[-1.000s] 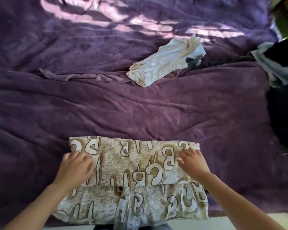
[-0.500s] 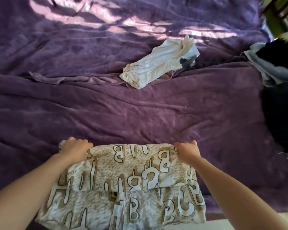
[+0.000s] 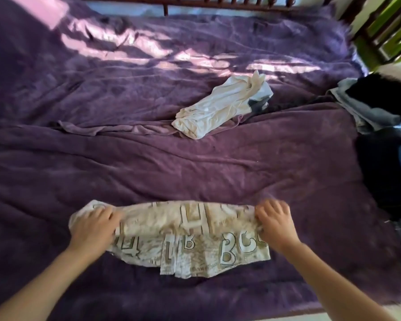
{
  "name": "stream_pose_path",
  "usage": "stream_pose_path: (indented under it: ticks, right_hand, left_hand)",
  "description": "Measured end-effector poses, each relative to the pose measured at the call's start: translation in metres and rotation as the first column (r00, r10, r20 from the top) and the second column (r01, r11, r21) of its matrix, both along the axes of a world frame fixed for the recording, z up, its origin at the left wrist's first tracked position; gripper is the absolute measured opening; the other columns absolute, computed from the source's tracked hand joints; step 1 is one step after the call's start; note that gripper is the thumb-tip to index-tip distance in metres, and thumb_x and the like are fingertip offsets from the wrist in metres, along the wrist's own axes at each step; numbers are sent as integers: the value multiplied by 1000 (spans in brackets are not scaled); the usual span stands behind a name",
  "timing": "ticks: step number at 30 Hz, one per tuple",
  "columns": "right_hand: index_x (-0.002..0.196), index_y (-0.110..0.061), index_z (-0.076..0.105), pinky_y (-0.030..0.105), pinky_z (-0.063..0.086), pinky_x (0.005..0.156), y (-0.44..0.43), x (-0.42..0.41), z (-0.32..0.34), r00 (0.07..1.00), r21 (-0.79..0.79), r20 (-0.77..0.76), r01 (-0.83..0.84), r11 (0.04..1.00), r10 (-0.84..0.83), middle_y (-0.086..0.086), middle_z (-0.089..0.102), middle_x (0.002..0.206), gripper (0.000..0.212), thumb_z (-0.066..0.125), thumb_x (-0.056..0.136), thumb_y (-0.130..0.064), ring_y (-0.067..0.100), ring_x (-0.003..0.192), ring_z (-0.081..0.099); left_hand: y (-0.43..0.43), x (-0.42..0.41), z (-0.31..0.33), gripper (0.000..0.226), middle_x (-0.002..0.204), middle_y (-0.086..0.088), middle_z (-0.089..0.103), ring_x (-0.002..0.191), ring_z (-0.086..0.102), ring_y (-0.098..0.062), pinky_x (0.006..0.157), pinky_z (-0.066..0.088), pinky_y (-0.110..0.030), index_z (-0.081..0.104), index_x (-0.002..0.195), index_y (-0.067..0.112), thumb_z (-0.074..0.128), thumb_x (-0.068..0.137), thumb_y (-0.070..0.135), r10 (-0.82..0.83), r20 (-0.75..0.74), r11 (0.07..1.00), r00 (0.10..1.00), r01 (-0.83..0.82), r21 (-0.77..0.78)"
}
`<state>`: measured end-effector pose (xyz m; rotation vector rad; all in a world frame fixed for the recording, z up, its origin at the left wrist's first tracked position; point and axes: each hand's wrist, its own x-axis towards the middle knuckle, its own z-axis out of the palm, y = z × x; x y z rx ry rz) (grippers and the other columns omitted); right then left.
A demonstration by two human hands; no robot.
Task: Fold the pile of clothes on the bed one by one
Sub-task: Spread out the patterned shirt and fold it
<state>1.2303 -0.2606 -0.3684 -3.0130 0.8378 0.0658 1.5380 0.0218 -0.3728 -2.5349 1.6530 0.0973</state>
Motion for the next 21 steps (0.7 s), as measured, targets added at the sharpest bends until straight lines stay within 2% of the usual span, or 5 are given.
stream_pose_path:
  ticks: [6, 11, 14, 18, 21]
  right_hand:
    - [71, -36, 71, 42, 49, 84, 80, -81, -67, 910, 214, -401, -13, 977, 100, 4, 61, 119, 47, 38, 56, -65, 22, 144, 16]
    - [72, -28, 70, 44, 55, 57, 106, -46, -68, 919, 314, -229, 381, 870, -320, 7, 68, 98, 24, 84, 52, -29, 30, 85, 70]
    - [129, -21, 52, 50, 37, 103, 93, -23, -62, 725, 343, -178, 679, 649, -665, 17, 39, 144, 52, 69, 81, -24, 38, 131, 38]
    - [149, -23, 13, 46, 19, 112, 71, -22, -68, 503, 462, -359, 828, 319, -787, 8, 12, 156, 83, 63, 85, -39, 28, 142, 14]
    - [150, -20, 10, 47, 27, 109, 61, -27, -78, 416, 559, -406, 818, 138, -814, 9, 25, 152, 98, 74, 77, -32, 32, 136, 29]
  left_hand:
    - [81, -74, -63, 90, 78, -15, 64, 68, 61, -33, 51, 49, -45, 50, 85, 21, 80, 1, 14, 260, -200, 939, 945, -199, 281]
    - [47, -109, -39, 29, 71, -17, 60, 68, 61, -37, 60, 47, -51, 65, 64, 6, 60, 53, 32, 452, -277, 876, 848, -363, 318]
    - [23, -126, -35, 46, 99, -20, 65, 90, 61, -38, 68, 50, -52, 63, 96, 8, 44, 68, 39, 433, -334, 893, 837, -349, 283]
    - [15, -139, -50, 64, 128, -19, 56, 118, 38, -40, 75, 48, -60, 42, 131, 19, 9, 92, 57, 388, -379, 890, 840, -234, 392]
    - [14, -141, -61, 83, 134, -17, 50, 119, 43, -44, 72, 48, -62, 41, 132, 22, 58, 68, 71, 411, -373, 859, 832, -217, 464]
